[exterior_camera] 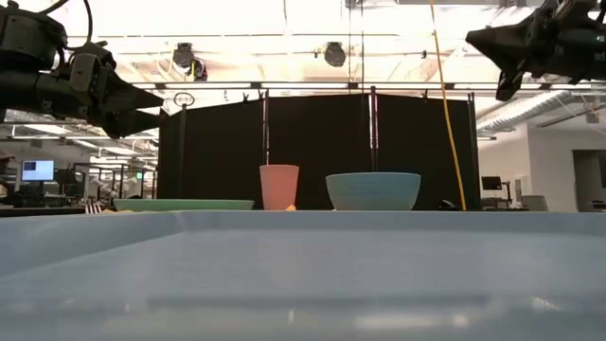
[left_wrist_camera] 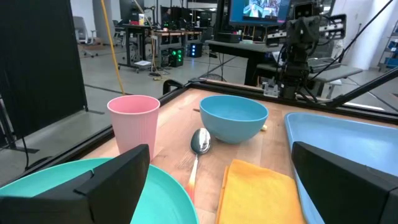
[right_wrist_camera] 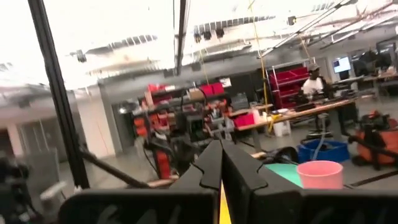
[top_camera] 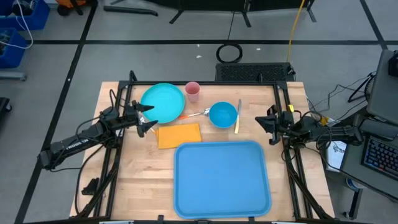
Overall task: Set up tray
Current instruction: Put the pink cup on the top right of the blue serving tray
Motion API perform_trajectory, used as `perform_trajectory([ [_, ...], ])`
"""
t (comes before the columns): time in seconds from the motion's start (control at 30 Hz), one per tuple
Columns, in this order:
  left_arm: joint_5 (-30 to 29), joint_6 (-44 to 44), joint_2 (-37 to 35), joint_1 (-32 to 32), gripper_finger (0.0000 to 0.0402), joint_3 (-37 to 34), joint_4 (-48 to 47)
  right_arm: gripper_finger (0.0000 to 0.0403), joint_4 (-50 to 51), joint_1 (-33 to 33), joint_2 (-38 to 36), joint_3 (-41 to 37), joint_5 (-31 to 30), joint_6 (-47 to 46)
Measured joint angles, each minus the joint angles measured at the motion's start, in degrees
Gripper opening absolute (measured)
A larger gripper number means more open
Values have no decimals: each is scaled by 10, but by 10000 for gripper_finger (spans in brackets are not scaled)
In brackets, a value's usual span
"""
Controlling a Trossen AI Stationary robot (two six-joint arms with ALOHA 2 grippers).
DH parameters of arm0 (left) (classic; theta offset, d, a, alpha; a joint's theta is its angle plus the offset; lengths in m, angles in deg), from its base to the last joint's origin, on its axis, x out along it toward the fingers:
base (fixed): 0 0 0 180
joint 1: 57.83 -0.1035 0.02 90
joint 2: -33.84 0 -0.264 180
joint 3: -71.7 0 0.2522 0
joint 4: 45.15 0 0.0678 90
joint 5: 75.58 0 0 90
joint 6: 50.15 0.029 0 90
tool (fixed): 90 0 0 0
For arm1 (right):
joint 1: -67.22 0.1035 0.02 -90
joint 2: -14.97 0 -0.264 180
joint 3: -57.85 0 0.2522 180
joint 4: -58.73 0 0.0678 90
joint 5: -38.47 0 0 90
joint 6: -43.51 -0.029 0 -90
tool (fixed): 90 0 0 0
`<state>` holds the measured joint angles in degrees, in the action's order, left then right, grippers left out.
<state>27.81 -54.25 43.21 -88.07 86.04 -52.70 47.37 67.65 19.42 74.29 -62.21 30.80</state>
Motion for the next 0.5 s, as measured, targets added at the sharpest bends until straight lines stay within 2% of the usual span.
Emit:
perform_trajectory([
  [0.07,0,0,0,0,397,0,0,0,-22,0,0,0,1,-17],
  [0.23,0,0,0,0,397,0,0,0,-111,0,-1,0,-26,12],
  [0.4,0,0,0,0,397,0,0,0,-43,-2,4,0,-47,6],
  [0.5,-14,-10,0,0,397,0,1,0,-38,-4,25,0,-97,5],
])
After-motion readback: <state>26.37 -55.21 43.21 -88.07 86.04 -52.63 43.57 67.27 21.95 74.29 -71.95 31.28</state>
